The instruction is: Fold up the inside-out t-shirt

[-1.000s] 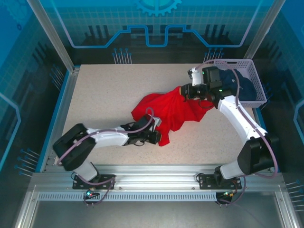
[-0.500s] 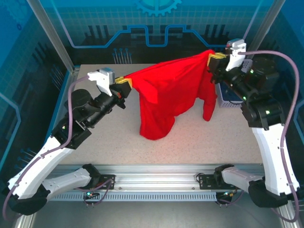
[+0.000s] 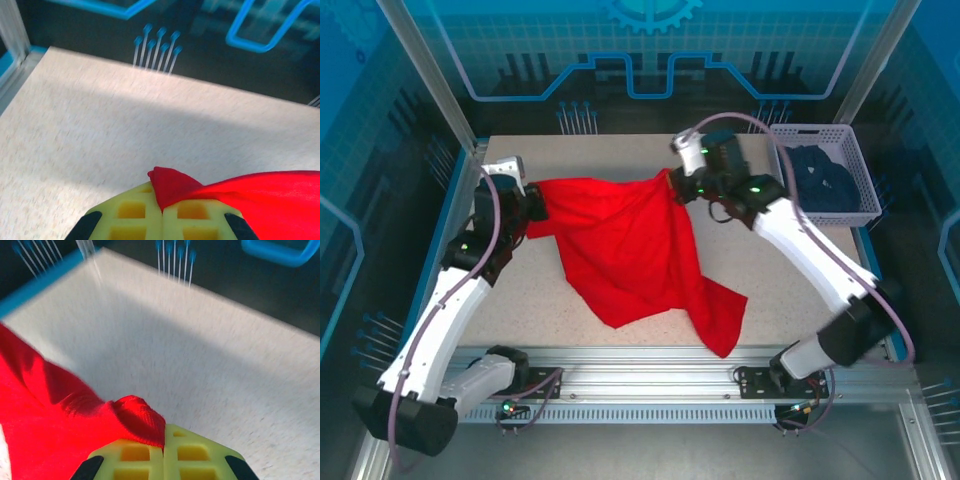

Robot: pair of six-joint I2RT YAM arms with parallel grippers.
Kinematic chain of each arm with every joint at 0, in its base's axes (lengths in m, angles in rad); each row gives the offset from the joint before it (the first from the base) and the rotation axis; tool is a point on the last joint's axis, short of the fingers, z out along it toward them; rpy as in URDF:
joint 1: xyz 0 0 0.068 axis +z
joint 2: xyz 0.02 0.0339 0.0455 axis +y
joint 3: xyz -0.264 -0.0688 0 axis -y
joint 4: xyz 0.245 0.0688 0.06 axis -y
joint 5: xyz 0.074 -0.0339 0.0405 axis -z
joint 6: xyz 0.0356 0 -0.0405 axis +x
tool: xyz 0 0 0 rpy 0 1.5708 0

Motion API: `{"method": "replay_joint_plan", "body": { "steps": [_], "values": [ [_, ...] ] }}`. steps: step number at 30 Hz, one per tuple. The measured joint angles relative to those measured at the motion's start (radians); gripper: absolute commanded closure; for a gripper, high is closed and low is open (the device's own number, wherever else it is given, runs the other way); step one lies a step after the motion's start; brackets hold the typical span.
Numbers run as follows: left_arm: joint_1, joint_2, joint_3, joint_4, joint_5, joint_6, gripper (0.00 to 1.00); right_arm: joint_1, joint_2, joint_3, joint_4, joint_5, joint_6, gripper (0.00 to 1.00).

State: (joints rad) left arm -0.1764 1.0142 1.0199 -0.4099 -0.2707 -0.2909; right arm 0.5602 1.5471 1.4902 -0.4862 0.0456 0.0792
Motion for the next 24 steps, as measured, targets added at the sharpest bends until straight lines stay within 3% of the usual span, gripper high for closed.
{"method": "replay_joint_plan", "body": {
  "steps": [5, 8, 13, 17, 20, 24],
  "values": [
    [0.102, 0.034, -0.143, 0.026, -0.003, -0.061, 1.00, 0.108, 0.225, 0.000, -0.014, -0.040, 0.017, 0.60],
    [0.155, 0.066, -0.196, 0.057, -0.002, -0.094, 1.00, 0.154, 0.275, -0.026, -0.029, -0.102, 0.009, 0.49],
    [0.217, 0.106, -0.240, 0.109, 0.016, -0.129, 1.00, 0.138, 0.186, -0.181, -0.038, -0.137, 0.017, 0.44],
    [0.227, 0.114, -0.253, 0.151, 0.036, -0.138, 1.00, 0.011, 0.081, -0.313, -0.037, -0.172, 0.057, 0.41],
    [0.227, 0.120, -0.255, 0.172, 0.051, -0.148, 1.00, -0.105, 0.089, -0.356, -0.011, -0.235, 0.092, 0.40],
    [0.227, 0.132, -0.256, 0.185, 0.066, -0.150, 1.00, -0.156, 0.168, -0.372, 0.026, -0.330, 0.134, 0.50]
  ]
}}
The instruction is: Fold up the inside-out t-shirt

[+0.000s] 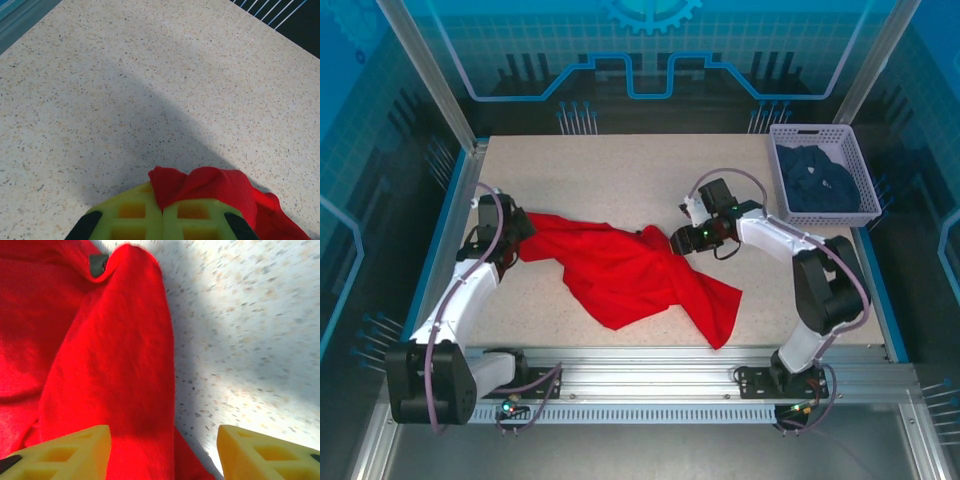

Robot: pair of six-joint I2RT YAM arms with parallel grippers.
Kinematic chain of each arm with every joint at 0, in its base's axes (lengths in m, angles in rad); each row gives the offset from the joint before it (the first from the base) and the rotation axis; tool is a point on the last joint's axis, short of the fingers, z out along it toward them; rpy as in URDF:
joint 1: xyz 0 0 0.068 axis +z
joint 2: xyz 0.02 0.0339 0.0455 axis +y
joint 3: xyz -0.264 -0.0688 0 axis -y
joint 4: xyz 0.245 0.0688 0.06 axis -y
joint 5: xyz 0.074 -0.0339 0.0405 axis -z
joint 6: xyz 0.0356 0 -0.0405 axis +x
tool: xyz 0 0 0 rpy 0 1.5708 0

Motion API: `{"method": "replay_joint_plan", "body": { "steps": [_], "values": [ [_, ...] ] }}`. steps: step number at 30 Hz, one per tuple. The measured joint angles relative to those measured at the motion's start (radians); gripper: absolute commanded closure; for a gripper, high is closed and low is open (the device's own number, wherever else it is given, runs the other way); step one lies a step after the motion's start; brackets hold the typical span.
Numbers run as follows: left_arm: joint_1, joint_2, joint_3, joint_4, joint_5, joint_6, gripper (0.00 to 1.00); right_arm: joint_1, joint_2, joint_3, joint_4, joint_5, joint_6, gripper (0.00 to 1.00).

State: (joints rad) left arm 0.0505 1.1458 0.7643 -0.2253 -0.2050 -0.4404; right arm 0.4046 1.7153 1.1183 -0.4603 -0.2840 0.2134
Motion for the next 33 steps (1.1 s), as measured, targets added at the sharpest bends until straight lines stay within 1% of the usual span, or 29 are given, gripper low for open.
{"method": "replay_joint_plan", "body": {
  "steps": [2, 5, 7, 10, 12, 15, 19, 21, 23, 24, 27, 28, 30, 33],
  "values": [
    [0.000, 0.000, 0.000, 0.001, 0.004, 0.000, 1.00, 0.003, 0.026, -0.018, 0.020, -0.042, 0.021, 0.68],
    [0.000, 0.000, 0.000, 0.007, 0.011, 0.000, 1.00, 0.002, 0.032, -0.038, 0.039, -0.082, 0.043, 0.89],
    [0.000, 0.000, 0.000, 0.007, 0.017, 0.000, 1.00, 0.000, 0.032, -0.038, 0.054, -0.106, 0.057, 1.00],
    [0.000, 0.000, -0.001, 0.007, 0.029, -0.001, 1.00, -0.009, 0.020, -0.037, 0.068, -0.131, 0.056, 1.00],
    [0.000, -0.005, -0.002, 0.007, 0.046, -0.005, 1.00, -0.026, -0.017, -0.039, 0.065, -0.137, 0.052, 1.00],
    [0.000, -0.028, -0.011, 0.010, 0.103, -0.011, 1.00, -0.060, -0.151, -0.040, 0.050, -0.097, 0.028, 1.00],
    [-0.009, -0.087, -0.071, 0.022, 0.239, -0.046, 1.00, -0.067, -0.401, -0.037, 0.051, -0.016, -0.022, 1.00],
    [-0.033, -0.126, -0.121, 0.020, 0.279, -0.063, 1.00, -0.062, -0.489, -0.049, 0.059, 0.012, -0.033, 1.00],
    [-0.069, -0.177, -0.181, 0.003, 0.293, -0.079, 0.98, -0.056, -0.557, -0.090, 0.061, 0.048, -0.034, 1.00],
    [-0.084, -0.207, -0.215, -0.008, 0.293, -0.086, 0.94, -0.053, -0.579, -0.121, 0.056, 0.074, -0.031, 1.00],
    [-0.094, -0.264, -0.290, -0.043, 0.272, -0.107, 0.65, -0.052, -0.579, -0.206, 0.023, 0.148, -0.014, 1.00],
    [-0.094, -0.270, -0.303, -0.055, 0.259, -0.114, 0.58, -0.052, -0.563, -0.231, 0.008, 0.166, -0.005, 1.00],
    [-0.096, -0.270, -0.307, -0.064, 0.248, -0.119, 0.46, -0.052, -0.524, -0.260, -0.018, 0.183, 0.008, 1.00],
    [-0.127, -0.267, -0.285, -0.064, 0.222, -0.103, 0.33, -0.052, -0.477, -0.269, -0.030, 0.202, 0.023, 1.00]
  ]
}}
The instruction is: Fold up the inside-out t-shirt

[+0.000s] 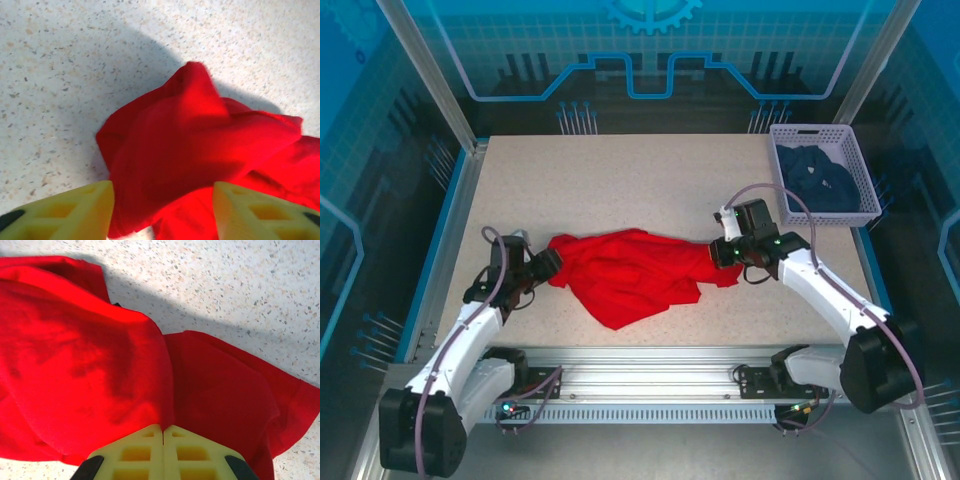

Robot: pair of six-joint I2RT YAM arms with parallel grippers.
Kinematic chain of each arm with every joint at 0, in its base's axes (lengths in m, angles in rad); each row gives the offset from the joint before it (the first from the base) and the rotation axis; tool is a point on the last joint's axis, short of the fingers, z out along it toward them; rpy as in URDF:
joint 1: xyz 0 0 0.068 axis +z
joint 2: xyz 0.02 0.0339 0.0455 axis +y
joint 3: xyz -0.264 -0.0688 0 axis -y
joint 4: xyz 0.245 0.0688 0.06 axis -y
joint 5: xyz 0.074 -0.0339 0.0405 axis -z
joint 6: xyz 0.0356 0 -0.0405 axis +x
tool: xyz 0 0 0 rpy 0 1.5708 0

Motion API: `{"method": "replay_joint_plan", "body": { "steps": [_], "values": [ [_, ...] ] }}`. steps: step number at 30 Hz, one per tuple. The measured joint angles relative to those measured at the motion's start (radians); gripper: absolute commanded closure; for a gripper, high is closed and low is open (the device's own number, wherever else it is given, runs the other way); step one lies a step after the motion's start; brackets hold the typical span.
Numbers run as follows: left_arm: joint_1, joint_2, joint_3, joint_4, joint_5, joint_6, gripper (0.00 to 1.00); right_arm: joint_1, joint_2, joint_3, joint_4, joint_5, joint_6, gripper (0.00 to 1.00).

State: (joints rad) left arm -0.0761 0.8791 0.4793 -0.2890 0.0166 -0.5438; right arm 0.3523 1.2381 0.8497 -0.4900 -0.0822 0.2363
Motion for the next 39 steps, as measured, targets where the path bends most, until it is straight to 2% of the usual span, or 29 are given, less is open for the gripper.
{"method": "replay_joint_plan", "body": {
  "steps": [5, 9, 16, 21, 24, 31, 35, 39],
  "values": [
    [-0.132, 0.083, 0.125, 0.042, -0.036, 0.093, 0.25, 0.000, 0.037, 0.002, 0.010, 0.000, 0.011, 1.00],
    [-0.203, 0.274, 0.274, 0.096, -0.015, 0.187, 0.24, 0.000, 0.070, 0.023, 0.012, 0.000, 0.011, 1.00],
    [-0.216, 0.713, 0.600, 0.023, 0.095, 0.324, 0.22, 0.000, 0.072, 0.048, 0.019, -0.004, 0.011, 1.00],
    [-0.220, 0.897, 0.728, -0.095, 0.124, 0.407, 0.24, 0.000, 0.072, 0.050, 0.020, -0.008, 0.011, 1.00],
    [-0.220, 0.958, 0.767, -0.148, 0.151, 0.437, 0.37, 0.000, 0.072, 0.050, 0.021, -0.012, 0.011, 1.00],
    [-0.221, 1.020, 0.821, -0.202, 0.243, 0.473, 0.89, 0.000, 0.073, 0.052, 0.028, -0.014, 0.010, 1.00],
    [-0.220, 1.018, 0.837, -0.203, 0.248, 0.470, 0.99, -0.001, 0.073, 0.082, 0.027, -0.002, 0.007, 1.00],
    [-0.206, 0.974, 0.838, -0.196, 0.242, 0.464, 1.00, -0.013, 0.074, 0.147, 0.026, 0.021, -0.005, 1.00]
  ]
}}
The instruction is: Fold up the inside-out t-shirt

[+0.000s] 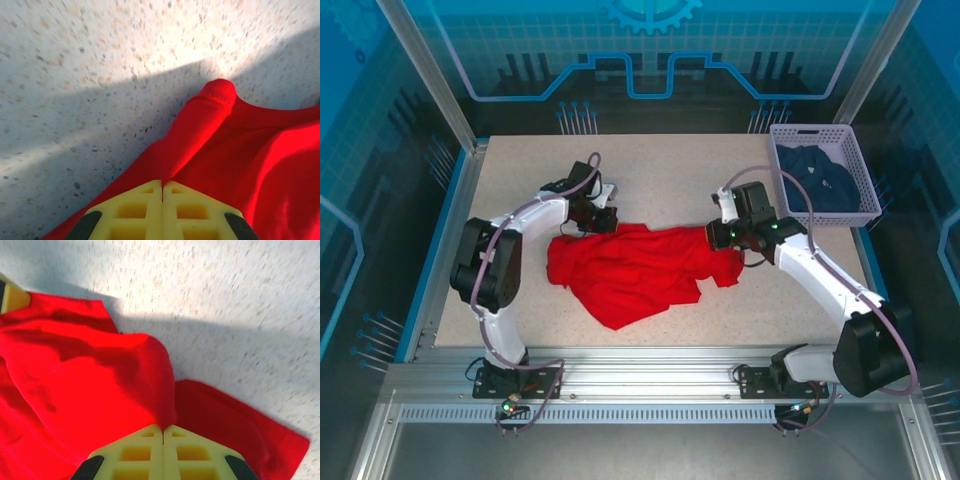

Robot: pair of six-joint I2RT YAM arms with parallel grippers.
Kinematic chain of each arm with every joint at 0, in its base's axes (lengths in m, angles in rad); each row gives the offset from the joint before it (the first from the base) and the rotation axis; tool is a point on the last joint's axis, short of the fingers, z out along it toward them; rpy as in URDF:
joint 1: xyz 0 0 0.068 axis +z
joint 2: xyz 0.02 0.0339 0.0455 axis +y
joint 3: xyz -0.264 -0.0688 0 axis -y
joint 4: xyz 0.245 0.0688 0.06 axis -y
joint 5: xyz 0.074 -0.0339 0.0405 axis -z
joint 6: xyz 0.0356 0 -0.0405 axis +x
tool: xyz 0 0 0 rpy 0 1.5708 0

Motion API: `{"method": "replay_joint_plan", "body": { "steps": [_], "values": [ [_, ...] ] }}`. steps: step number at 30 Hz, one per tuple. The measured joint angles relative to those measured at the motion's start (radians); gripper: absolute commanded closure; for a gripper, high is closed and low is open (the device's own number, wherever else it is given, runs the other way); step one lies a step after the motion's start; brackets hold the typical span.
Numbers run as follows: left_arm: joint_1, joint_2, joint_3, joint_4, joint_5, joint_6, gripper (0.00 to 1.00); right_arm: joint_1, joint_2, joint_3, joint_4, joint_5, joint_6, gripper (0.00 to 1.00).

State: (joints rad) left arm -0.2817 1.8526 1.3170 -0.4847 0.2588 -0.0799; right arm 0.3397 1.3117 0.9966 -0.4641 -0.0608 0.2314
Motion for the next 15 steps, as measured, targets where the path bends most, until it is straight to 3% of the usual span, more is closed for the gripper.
{"method": "replay_joint_plan", "body": {
  "steps": [4, 11, 15],
  "values": [
    [0.032, -0.158, -0.011, 0.050, -0.026, -0.032, 1.00, -0.032, -0.009, 0.112, -0.012, 0.027, -0.025, 1.00],
    [0.057, -0.691, -0.127, 0.302, -0.111, -0.153, 1.00, -0.079, -0.137, 0.372, -0.048, 0.118, -0.110, 1.00],
    [0.039, -0.898, -0.103, 0.385, -0.124, -0.180, 1.00, -0.079, -0.254, 0.489, -0.046, 0.136, -0.158, 1.00]
  ]
}}
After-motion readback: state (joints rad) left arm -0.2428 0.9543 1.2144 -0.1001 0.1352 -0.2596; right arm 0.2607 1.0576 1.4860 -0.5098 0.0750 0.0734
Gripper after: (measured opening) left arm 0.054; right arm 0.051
